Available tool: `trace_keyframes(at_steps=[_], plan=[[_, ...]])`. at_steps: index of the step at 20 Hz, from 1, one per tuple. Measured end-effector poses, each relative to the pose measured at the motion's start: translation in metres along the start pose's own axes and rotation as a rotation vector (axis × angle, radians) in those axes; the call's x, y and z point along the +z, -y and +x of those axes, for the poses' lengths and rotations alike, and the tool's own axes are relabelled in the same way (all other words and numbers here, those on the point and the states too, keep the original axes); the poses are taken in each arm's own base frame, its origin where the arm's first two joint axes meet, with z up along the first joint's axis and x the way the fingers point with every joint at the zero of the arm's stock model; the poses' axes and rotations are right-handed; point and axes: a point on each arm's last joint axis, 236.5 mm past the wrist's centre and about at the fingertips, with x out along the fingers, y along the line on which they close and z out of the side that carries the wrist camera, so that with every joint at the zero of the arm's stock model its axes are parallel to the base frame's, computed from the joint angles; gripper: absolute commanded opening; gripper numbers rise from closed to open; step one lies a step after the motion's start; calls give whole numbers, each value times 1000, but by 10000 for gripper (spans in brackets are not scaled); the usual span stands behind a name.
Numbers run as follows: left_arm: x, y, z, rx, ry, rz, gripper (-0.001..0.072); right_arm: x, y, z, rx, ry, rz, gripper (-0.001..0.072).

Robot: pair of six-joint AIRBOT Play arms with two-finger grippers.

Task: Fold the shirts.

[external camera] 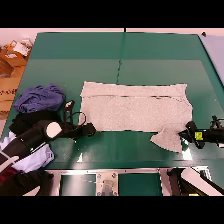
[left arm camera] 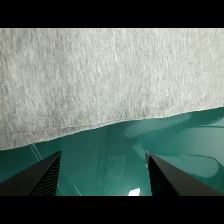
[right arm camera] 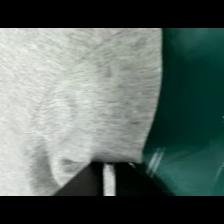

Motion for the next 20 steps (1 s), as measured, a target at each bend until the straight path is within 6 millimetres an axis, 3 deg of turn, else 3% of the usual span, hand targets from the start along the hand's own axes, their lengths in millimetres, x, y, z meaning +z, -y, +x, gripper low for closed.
trace_keyframes(at_steps=[4, 9, 10, 11, 17, 20], plan=[[8, -4, 6, -7, 45, -51, 599, 0, -5, -5, 10, -12, -12, 11], [16, -8, 27, -17, 60, -175, 590, 6, -8, -7, 15, 5, -17, 10], [17, -9, 30, -16, 61, -193, 381, 6, -9, -8, 18, 7, -17, 11], [18, -11, 33, -12, 68, -200, 12, 6, -9, -8, 19, 8, -16, 11], [49, -4, 30, -31, 144, -153, 20, 9, -11, -10, 21, 14, -20, 10], [55, -5, 18, 1, 92, -83, 20, 17, -7, -25, -29, 19, -38, 9]])
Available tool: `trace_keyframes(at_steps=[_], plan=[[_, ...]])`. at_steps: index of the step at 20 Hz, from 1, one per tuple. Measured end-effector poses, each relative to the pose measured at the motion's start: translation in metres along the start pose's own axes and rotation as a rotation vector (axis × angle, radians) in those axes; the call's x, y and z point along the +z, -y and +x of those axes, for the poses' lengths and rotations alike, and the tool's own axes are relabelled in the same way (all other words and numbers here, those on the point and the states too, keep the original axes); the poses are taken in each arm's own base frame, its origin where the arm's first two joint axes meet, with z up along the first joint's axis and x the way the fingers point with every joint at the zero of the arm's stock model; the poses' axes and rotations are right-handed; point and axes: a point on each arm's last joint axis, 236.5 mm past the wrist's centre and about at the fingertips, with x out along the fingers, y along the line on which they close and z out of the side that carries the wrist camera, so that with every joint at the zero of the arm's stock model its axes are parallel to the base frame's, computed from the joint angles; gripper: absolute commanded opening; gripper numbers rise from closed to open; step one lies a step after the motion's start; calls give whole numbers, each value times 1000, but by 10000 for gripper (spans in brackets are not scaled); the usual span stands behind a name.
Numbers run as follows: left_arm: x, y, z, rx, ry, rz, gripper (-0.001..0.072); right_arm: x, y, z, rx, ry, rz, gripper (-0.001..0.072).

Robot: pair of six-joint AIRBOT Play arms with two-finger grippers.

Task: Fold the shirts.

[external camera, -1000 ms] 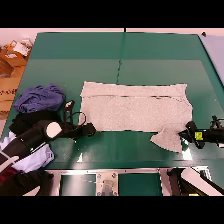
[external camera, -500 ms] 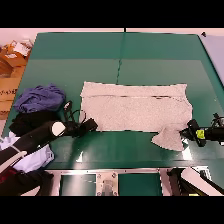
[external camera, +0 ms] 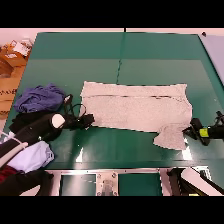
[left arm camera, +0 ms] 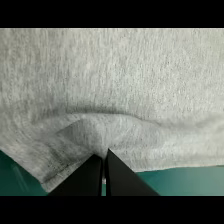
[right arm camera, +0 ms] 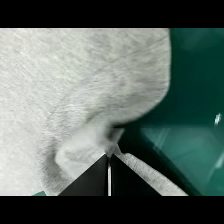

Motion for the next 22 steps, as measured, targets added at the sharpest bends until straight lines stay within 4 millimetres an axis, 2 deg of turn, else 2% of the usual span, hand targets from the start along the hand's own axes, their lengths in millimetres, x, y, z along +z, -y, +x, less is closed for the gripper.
trace_keyframes(at_steps=[2, 5, 9, 12, 15, 17, 20, 22], plan=[[1, -4, -11, 41, -55, 69, 20, 10, 9, -18, -74, 9, -11, 9], [4, -5, -29, 98, -125, 182, 20, 25, 4, -46, -117, 39, -25, 9], [20, 7, -53, 127, -146, 308, 19, 40, -32, -72, -90, 81, -99, 9], [45, 21, -61, 135, -101, 383, 20, 51, -65, -83, -53, 126, -167, 9], [77, 34, -58, 153, -61, 434, 20, 70, -100, -83, 13, 170, -211, 10], [108, 40, -52, 165, -29, 438, 20, 85, -122, -75, 53, 176, -225, 9], [155, 40, -42, 175, 11, 431, 21, 113, -149, -55, 100, 175, -231, 10], [181, 42, -28, 162, 24, 442, 21, 131, -167, -37, 129, 168, -245, 10]])
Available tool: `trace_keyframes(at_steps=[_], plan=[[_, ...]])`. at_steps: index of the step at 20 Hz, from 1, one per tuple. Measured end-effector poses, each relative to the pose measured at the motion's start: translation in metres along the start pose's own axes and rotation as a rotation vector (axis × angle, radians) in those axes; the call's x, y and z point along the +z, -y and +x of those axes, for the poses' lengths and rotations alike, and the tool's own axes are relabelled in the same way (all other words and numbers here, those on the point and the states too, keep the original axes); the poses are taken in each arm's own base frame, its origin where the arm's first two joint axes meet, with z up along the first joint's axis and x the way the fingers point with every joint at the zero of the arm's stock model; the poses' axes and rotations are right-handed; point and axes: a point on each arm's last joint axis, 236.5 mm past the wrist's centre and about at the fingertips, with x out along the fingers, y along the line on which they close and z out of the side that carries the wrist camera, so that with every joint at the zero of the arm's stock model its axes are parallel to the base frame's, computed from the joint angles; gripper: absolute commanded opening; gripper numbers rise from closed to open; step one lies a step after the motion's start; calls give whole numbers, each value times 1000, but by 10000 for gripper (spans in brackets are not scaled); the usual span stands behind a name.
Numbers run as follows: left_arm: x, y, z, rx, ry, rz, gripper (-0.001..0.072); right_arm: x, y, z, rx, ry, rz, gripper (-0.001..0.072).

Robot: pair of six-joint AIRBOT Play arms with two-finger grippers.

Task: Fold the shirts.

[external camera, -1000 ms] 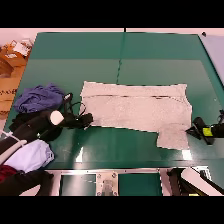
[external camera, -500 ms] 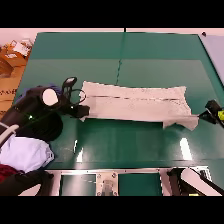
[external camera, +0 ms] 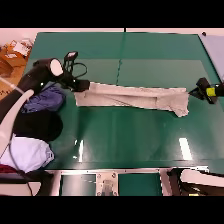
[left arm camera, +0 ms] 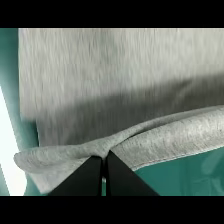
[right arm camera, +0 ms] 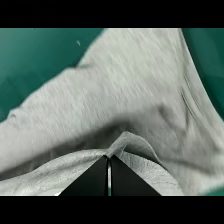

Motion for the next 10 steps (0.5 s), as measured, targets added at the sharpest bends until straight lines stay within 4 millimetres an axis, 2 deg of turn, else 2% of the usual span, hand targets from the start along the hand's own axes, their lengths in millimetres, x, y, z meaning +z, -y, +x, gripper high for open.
trace_keyframes(at_steps=[2, 3, 4, 5, 6, 8, 9, 10], plan=[[14, -2, 21, -22, 0, 8, 30, 16, -8, 26, 21, -5, -14, 11], [19, -2, 33, -38, -1, 8, 317, 22, -11, 39, 29, -9, -19, 12], [22, -2, 43, -50, -3, 4, 720, 27, -12, 50, 32, -15, -20, 52], [25, -3, 53, -60, 0, -2, 651, 32, -10, 61, 32, -19, -19, 197], [28, -3, 59, -66, 8, -7, 650, 38, -9, 68, 33, -19, -19, 331], [39, -7, 62, -72, 30, -9, 650, 49, -7, 71, 39, -7, -16, 479], [47, -12, 58, -68, 43, -11, 650, 60, -3, 66, 41, 12, -17, 553], [53, -18, 52, -65, 44, -14, 650, 71, 4, 57, 41, 30, -19, 553]])
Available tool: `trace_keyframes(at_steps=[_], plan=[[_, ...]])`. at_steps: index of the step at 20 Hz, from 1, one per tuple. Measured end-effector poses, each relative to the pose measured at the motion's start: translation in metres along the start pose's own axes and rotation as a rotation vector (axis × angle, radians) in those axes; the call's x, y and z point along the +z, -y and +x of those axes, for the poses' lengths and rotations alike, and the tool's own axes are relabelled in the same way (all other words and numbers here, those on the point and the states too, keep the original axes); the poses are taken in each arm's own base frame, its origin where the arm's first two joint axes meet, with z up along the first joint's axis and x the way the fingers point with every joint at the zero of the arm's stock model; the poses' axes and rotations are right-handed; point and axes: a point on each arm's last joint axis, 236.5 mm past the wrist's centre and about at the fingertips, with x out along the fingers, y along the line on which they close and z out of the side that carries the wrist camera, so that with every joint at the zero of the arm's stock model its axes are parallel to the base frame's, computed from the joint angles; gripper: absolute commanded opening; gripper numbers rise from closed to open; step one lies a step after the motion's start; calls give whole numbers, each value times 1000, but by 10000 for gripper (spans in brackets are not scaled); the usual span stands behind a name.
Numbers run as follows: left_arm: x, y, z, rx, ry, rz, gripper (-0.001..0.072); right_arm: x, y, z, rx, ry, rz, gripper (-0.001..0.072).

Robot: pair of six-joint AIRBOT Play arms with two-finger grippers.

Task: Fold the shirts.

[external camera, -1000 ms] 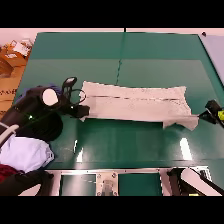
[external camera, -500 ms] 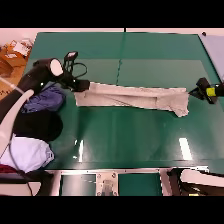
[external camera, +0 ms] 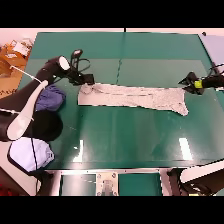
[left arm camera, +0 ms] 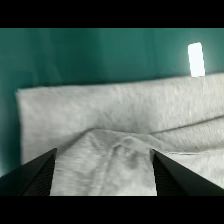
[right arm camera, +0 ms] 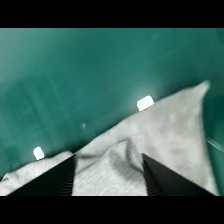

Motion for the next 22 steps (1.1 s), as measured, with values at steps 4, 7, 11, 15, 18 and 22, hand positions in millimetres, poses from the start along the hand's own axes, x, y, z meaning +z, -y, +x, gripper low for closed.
trace_keyframes(at_steps=[4, 7, 11, 15, 18, 22], plan=[[18, -25, -38, 8, -24, -40, 648, 11, 43, -33, -5, -25, -29, 553], [20, -33, -57, -2, -50, -95, 35, -12, 74, -28, 17, -130, -46, 554], [14, -26, -66, -53, -89, -134, 21, -49, 74, 4, 149, -277, -75, 553], [13, -8, -69, -121, -105, -154, 20, -74, 46, 30, 236, -360, -155, 127], [11, 15, -63, -152, -113, -134, 21, -77, 30, 37, 241, -383, -242, 10], [9, 78, -34, -203, -81, -53, 20, -60, -17, -1, 289, -349, -337, 10]])
